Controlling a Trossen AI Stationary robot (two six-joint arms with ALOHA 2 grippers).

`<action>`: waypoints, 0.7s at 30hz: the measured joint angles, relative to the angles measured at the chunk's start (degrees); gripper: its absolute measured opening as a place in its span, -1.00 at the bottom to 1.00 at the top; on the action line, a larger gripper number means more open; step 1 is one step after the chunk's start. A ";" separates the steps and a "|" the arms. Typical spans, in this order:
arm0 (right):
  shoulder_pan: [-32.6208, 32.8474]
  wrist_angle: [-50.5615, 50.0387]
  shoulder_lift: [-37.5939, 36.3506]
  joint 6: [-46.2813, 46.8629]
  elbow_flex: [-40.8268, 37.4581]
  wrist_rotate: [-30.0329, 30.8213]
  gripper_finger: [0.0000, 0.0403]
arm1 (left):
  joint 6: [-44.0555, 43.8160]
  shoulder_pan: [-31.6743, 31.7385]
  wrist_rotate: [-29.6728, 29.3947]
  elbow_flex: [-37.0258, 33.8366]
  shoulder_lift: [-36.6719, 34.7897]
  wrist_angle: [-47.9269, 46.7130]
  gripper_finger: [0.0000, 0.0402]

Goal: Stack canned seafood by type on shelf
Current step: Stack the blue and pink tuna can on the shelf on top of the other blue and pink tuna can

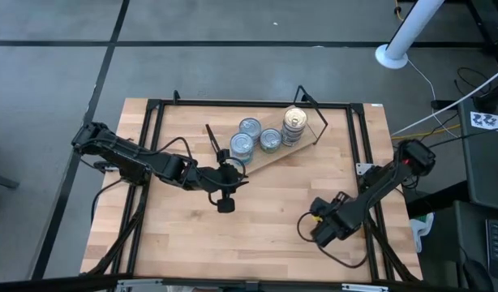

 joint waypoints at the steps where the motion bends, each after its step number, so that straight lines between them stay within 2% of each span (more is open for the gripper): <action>1: 0.00 -0.02 0.28 0.00 0.00 0.56 0.31 | 0.02 0.00 0.00 0.00 0.00 -0.01 -0.70; 14: 0.00 -0.66 6.47 -0.17 0.22 -0.06 0.28 | 0.02 0.00 0.00 0.00 0.00 -0.02 -0.70; 17: 0.00 -0.93 6.49 -0.15 0.17 0.31 0.15 | 0.02 0.00 0.00 0.00 0.00 -0.04 -0.70; 21: 0.00 -2.14 6.56 -0.17 0.11 0.75 -0.14 | 0.02 0.00 0.00 0.00 0.00 -0.04 -0.70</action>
